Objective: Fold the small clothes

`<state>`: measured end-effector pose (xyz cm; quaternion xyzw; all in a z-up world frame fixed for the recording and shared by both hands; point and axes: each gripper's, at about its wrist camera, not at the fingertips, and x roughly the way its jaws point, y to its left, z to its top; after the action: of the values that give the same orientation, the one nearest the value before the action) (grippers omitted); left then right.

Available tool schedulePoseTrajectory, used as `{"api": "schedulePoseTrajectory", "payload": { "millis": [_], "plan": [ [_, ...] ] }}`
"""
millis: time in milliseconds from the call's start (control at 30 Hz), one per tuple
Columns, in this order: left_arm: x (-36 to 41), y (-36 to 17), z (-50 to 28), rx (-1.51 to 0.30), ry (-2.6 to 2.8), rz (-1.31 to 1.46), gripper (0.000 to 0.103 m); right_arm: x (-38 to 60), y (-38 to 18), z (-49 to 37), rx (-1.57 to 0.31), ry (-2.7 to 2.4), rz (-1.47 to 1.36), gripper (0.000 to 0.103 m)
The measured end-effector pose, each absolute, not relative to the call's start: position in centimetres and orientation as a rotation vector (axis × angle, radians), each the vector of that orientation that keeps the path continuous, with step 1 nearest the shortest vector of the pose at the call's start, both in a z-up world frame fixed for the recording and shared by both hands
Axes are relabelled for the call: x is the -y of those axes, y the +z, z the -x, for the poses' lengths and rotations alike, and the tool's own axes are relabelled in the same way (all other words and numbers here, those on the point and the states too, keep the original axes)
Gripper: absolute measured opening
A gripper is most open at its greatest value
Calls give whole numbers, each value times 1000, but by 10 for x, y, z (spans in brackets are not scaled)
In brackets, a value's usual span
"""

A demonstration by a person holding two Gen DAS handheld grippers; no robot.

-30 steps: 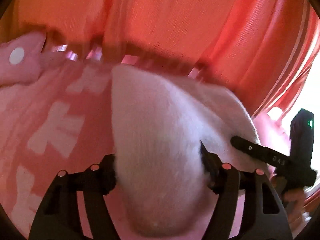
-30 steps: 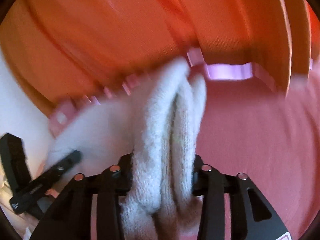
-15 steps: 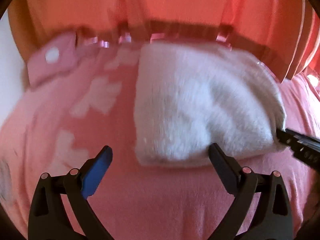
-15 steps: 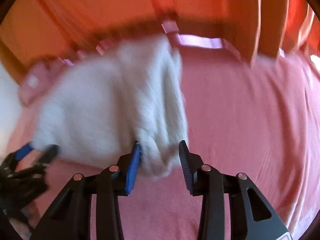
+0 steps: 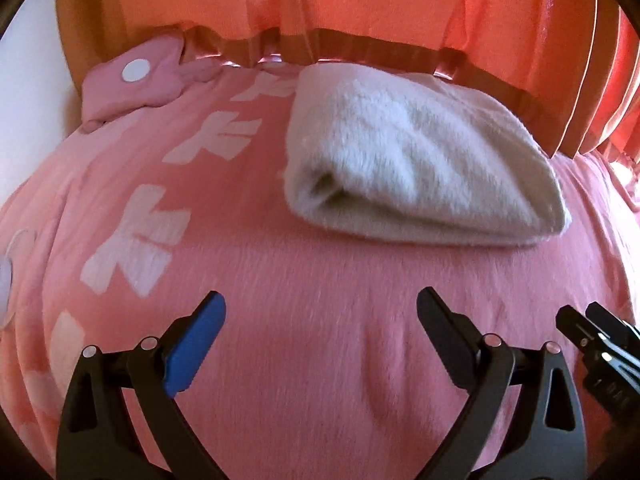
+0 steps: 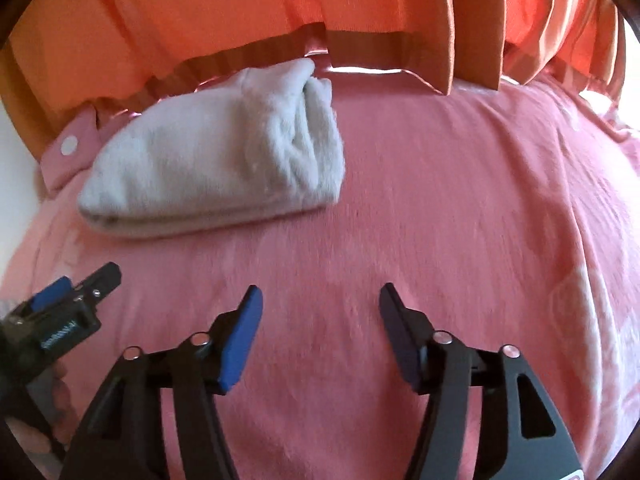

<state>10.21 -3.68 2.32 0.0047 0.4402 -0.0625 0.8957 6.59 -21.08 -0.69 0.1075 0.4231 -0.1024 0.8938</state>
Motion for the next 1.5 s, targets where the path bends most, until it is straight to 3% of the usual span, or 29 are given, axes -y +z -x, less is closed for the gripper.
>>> {"api": "schedulePoseTrajectory", "payload": {
  "millis": [100,267,667,1500],
  "plan": [
    [34,18,-97,-907,-107,-8,94,199,-9,-60,-826,-232,-205,69],
    [35,6,-89,-893,-78,-20,94,188,-19,-58,-793,-255,-175,69],
    [46,-3,-83,-903,-60,-59,95,175,-29,-67,-850,-239,-157,78],
    [46,-2,-78,-888,-55,-75,91,173,-30,-66,-843,-252,-151,78]
  ]
}}
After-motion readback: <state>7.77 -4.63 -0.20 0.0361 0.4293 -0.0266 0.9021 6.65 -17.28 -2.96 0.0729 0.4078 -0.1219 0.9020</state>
